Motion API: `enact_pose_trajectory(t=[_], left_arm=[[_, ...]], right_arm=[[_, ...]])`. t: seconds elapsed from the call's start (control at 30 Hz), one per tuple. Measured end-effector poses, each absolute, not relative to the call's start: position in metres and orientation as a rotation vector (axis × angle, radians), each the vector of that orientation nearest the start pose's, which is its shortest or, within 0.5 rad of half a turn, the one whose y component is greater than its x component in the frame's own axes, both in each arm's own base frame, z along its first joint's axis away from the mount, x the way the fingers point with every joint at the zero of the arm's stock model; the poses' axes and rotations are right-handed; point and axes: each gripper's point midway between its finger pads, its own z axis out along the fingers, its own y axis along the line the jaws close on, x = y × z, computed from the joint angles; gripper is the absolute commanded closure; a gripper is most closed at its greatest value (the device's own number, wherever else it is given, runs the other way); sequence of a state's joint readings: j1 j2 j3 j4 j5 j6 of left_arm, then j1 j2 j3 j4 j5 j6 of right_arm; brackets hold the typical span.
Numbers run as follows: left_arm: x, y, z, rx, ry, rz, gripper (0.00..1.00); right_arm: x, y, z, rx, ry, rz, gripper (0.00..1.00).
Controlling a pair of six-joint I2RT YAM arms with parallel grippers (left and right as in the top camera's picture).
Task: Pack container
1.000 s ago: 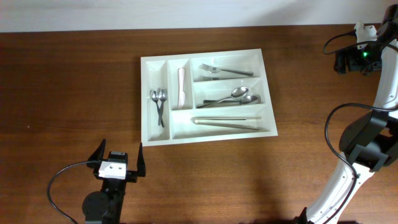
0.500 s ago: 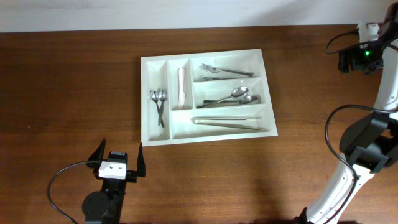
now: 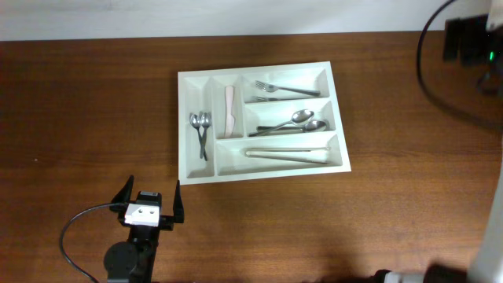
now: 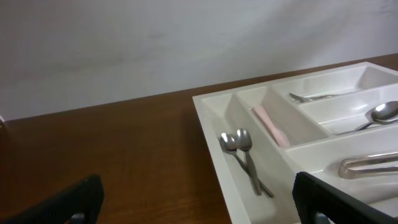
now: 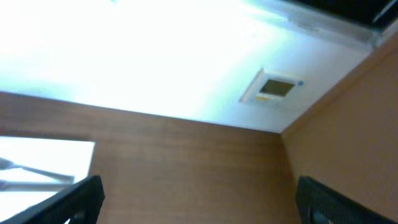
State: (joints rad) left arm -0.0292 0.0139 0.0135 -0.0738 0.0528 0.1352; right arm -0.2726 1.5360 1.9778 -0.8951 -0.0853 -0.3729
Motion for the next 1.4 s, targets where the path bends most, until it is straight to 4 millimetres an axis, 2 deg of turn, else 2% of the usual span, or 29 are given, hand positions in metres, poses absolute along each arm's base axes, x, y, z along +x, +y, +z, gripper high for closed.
enact_pose_trajectory(t=[0.2, 0.33, 0.47, 0.57, 0.6, 0.7, 0.73, 0.8, 0.9, 1.0, 1.13, 1.23, 1.4], left_arm=[[0.246, -0.016, 0.159, 0.175, 1.635, 0.038, 0.01], [0.246, -0.016, 0.159, 0.175, 1.634, 0.038, 0.01], [0.246, -0.016, 0.159, 0.175, 1.635, 0.038, 0.01], [0.246, -0.016, 0.159, 0.175, 1.634, 0.038, 0.01], [0.246, -0.016, 0.159, 0.175, 1.635, 0.038, 0.01], [0.246, -0.016, 0.159, 0.175, 1.634, 0.038, 0.01], [0.246, -0.016, 0.159, 0.175, 1.633, 0.038, 0.01], [0.246, -0.016, 0.159, 0.175, 1.633, 0.038, 0.01], [0.246, -0.016, 0.159, 0.175, 1.633, 0.038, 0.01], [0.246, -0.016, 0.159, 0.175, 1.633, 0.038, 0.01], [0.246, -0.016, 0.159, 0.175, 1.633, 0.038, 0.01], [0.246, -0.016, 0.159, 0.175, 1.633, 0.038, 0.01], [0.246, -0.016, 0.159, 0.175, 1.633, 0.038, 0.01]], right_arm=[[0.348, -0.048, 0.426, -0.244, 1.939, -0.277, 0.01], [0.310, -0.013, 0.440, -0.315, 1.784, -0.244, 0.01], [0.262, 0.003, 0.468, -0.331, 1.551, -0.247, 0.01], [0.224, 0.010, 0.472, -0.332, 1.406, -0.255, 0.01], [0.218, 0.011, 0.470, -0.335, 1.377, -0.254, 0.01], [0.208, 0.019, 0.454, -0.361, 1.317, -0.236, 0.01], [0.206, 0.022, 0.440, -0.377, 1.305, -0.225, 0.01], [0.204, 0.026, 0.427, -0.392, 1.288, -0.214, 0.01], [0.201, 0.030, 0.397, -0.410, 1.272, -0.198, 0.01], [0.201, 0.032, 0.371, -0.419, 1.257, -0.193, 0.01], [0.202, 0.033, 0.345, -0.422, 1.225, -0.195, 0.01], [0.200, 0.034, 0.338, -0.422, 1.184, -0.203, 0.02], [0.197, 0.035, 0.337, -0.419, 1.129, -0.214, 0.01]])
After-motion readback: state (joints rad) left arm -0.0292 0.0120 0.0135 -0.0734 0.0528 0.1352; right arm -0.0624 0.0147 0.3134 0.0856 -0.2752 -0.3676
